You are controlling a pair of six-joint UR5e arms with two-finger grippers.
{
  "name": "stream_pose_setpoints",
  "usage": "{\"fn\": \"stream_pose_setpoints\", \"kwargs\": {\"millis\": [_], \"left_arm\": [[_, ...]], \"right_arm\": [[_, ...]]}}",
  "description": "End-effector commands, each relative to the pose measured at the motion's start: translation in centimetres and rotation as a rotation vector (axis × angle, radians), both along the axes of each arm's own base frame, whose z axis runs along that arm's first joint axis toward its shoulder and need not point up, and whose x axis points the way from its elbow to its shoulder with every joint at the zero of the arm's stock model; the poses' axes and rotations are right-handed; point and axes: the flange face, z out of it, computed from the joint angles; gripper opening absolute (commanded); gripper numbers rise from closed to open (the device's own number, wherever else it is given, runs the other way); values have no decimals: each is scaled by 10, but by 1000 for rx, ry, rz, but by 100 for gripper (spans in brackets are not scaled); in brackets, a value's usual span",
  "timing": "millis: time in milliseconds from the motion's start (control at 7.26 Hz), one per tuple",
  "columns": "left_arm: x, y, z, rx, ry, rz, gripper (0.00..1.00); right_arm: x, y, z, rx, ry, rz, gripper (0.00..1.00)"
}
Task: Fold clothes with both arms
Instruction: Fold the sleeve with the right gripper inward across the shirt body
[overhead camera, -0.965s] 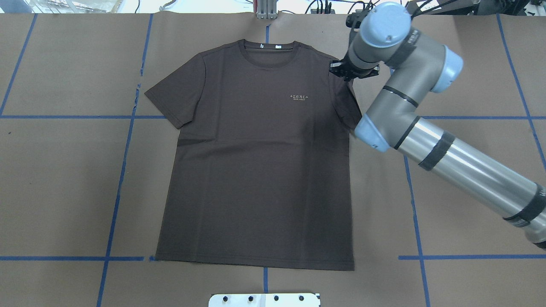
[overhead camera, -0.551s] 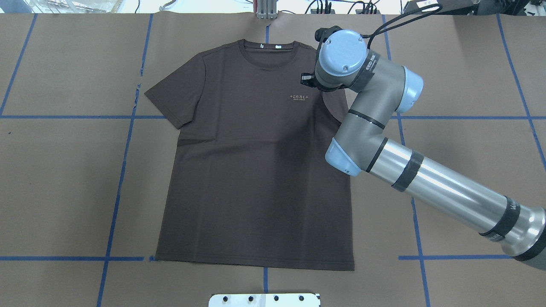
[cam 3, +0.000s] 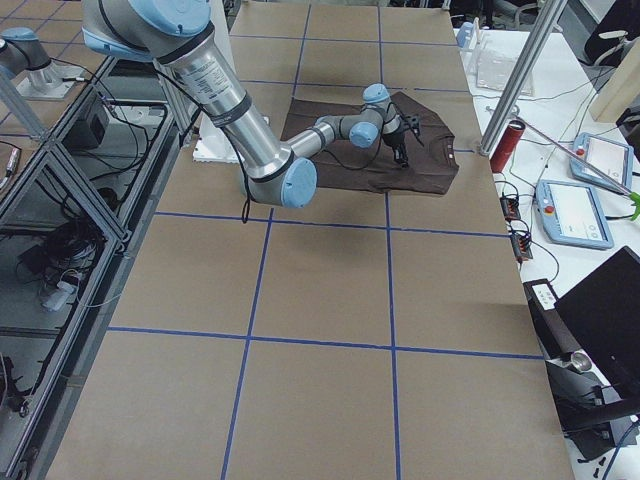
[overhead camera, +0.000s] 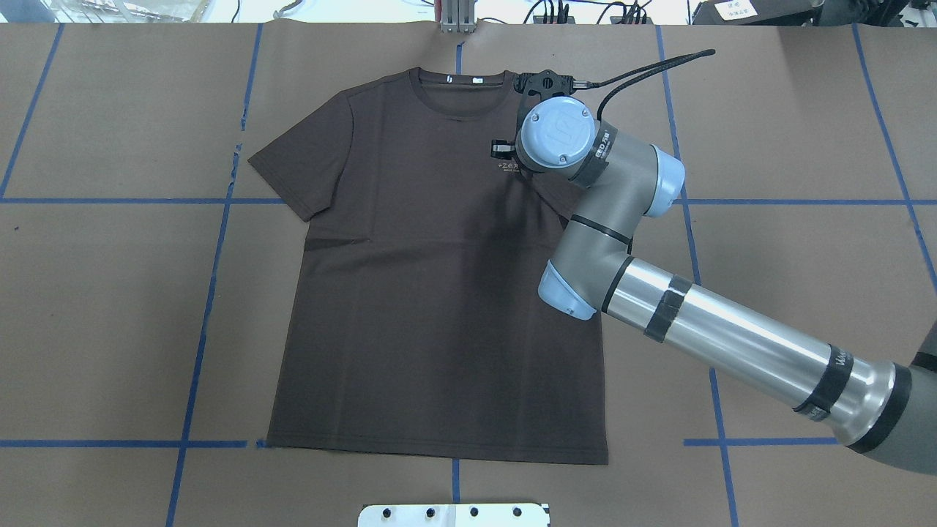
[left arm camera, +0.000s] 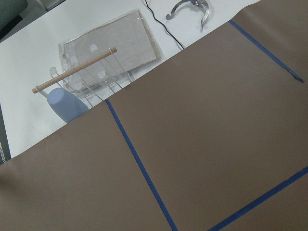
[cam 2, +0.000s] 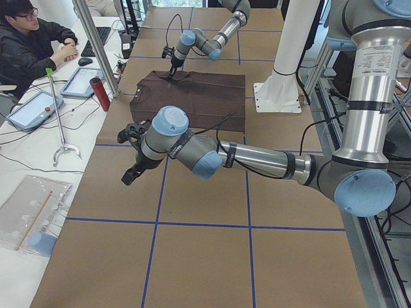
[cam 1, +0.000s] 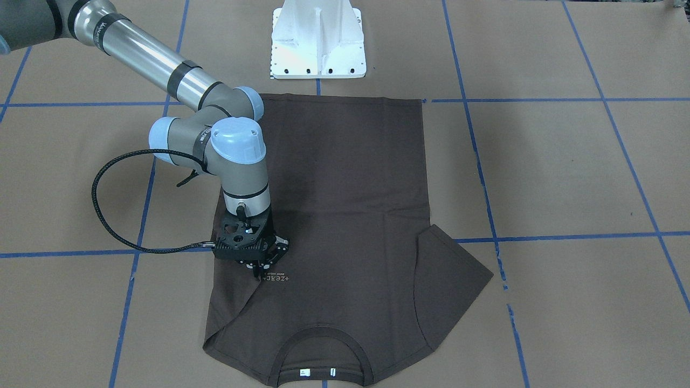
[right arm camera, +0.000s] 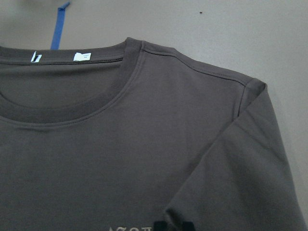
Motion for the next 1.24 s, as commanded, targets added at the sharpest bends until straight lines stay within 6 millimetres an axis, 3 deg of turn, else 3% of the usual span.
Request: {"fn": "stream_pose_setpoints", "kwargs": {"millis": [0, 138, 276, 413, 551, 827, 1102], "left_arm": [[1, -1, -2, 1, 1, -2, 100], [1, -5, -6, -5, 13, -14, 100], [3, -11, -28, -8, 59, -67, 100], [10, -14, -37, 21, 96, -90, 100], [36, -17, -42, 15, 151, -91, 100], [84, -32, -60, -60, 258, -109, 100], [140, -80, -76, -153, 319, -112, 100]], "right_arm": [[16, -24, -53, -50, -19, -36, 100], [48, -46, -76, -111, -54, -96, 100], [94, -67, -82, -110, -45, -163, 100], [147, -88, -85, -97, -38, -219, 100], [204, -103, -73, -92, -79, -251, 100], [322, -99, -4, -43, -105, -324, 100], [415, -92, 80, 16, -57, -395, 100]]}}
